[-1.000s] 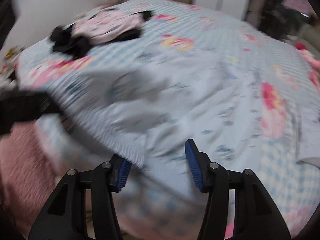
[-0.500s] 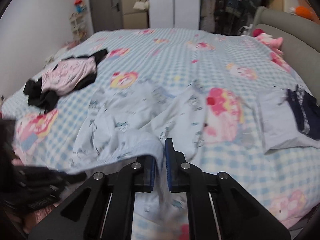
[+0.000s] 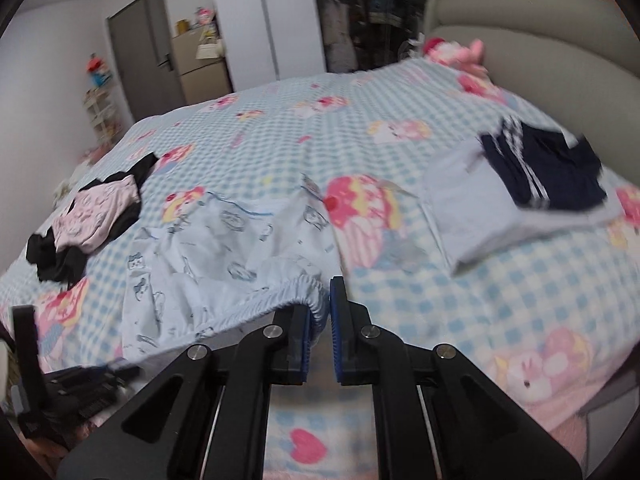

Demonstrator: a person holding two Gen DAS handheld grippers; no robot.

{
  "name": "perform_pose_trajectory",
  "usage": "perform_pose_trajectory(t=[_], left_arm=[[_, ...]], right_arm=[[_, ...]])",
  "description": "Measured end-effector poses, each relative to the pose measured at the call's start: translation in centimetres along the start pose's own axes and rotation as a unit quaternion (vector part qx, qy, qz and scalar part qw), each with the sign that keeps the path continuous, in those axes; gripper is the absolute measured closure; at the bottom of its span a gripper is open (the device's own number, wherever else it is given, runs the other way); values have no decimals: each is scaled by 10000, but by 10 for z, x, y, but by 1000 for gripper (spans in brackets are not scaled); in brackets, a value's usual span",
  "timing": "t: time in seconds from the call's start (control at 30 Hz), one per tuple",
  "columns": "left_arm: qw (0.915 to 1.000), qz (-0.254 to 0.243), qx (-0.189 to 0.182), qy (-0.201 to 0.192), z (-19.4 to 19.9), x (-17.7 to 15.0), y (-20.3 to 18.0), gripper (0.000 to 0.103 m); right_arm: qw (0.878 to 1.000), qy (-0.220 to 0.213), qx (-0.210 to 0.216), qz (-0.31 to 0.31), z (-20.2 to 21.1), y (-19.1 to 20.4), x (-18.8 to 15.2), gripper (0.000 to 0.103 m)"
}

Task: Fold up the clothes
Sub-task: 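Lower the pants onto the bed with both grippers, spreading them flat, then grasp the elastic leg cuffs of the pants with both grippers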

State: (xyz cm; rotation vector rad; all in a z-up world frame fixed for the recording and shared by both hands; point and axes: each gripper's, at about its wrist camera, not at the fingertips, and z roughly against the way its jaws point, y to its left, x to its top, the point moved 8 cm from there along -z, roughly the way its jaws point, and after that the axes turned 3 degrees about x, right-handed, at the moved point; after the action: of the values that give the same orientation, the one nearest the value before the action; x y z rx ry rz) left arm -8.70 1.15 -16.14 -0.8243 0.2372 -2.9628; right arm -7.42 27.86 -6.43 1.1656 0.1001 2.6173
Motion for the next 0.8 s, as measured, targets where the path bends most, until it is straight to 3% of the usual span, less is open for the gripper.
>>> perform_pose_trajectory(t=[0.13,0.17,0.3,0.33,0.4,0.53,0.57,0.67,0.8], left_arm=[[9997,-220,34,-78,12,5,0,73],[9996,-275,43,-97,15,6,0,61],[9987,-478,84,-120,24,9,-1,59],[9988,-465,105,83,14,0,-3,59],[9981,-421,59,435,-3,-15,-1,60],[9968,-393,50,700,-13,-32,3,60],[9969,-408,54,666,-11,-33,3,62],[9984,-365,114,427,-3,-26,6,88],[9987,-106,-114,475,5,-21,17,90]], right_arm=[[9988,462,69,-165,-14,-6,-29,94],[9980,613,28,-127,-20,-5,-38,93],[9933,1136,-107,154,-38,3,-72,88],[9921,1211,-121,312,-40,9,-79,87],[9908,1170,-226,640,-38,18,-85,79],[9926,941,-326,702,-31,16,-78,77],[9931,896,-333,673,-30,14,-76,77],[9947,761,-356,585,-26,9,-68,79],[9965,582,-386,467,-20,3,-59,81]])
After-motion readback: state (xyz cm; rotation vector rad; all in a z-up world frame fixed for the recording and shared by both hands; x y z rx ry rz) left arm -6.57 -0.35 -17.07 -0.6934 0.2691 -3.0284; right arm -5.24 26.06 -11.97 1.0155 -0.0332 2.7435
